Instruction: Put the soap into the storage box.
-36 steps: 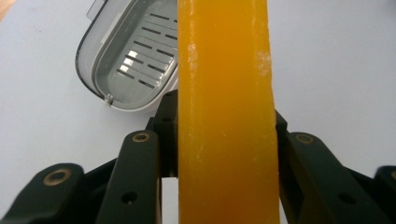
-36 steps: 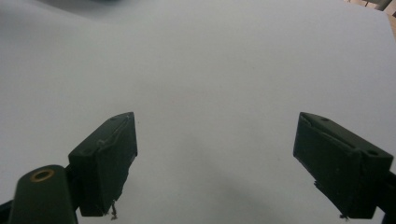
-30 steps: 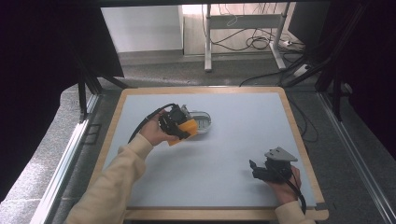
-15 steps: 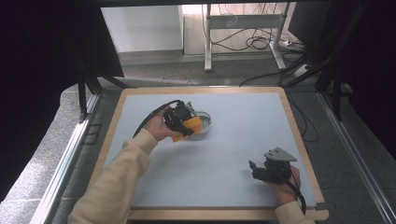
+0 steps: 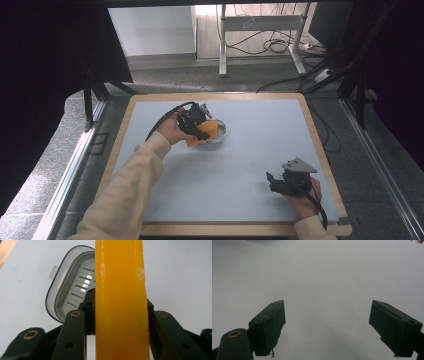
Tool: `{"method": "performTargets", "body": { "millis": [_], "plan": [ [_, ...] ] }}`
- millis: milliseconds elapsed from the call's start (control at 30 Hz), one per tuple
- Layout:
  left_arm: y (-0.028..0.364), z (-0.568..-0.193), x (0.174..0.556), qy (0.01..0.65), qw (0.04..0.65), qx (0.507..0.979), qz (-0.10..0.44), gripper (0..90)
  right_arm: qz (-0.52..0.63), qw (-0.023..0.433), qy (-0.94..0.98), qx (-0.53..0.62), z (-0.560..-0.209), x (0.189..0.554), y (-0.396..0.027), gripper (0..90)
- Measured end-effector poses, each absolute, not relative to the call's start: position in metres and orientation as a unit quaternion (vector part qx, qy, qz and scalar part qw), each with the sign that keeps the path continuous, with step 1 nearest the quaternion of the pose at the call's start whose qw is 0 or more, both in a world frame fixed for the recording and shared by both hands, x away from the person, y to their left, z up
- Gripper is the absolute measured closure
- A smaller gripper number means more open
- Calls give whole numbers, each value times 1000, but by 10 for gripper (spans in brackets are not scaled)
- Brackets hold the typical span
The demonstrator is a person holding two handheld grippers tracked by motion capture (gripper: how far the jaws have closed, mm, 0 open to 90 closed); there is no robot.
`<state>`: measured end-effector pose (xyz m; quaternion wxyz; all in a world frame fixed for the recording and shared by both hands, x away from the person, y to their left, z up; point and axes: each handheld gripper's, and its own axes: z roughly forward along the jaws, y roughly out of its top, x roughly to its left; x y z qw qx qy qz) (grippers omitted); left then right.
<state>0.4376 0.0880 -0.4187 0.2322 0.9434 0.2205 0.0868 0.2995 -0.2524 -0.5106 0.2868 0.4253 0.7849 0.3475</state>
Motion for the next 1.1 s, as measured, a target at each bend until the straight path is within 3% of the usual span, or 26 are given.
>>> {"method": "performTargets", "body": {
  "millis": [1100],
  "plan": [
    [69,-419,480,198,240,948,67,619,349,286,785,424,-511,302,-252,139]
  ]
}}
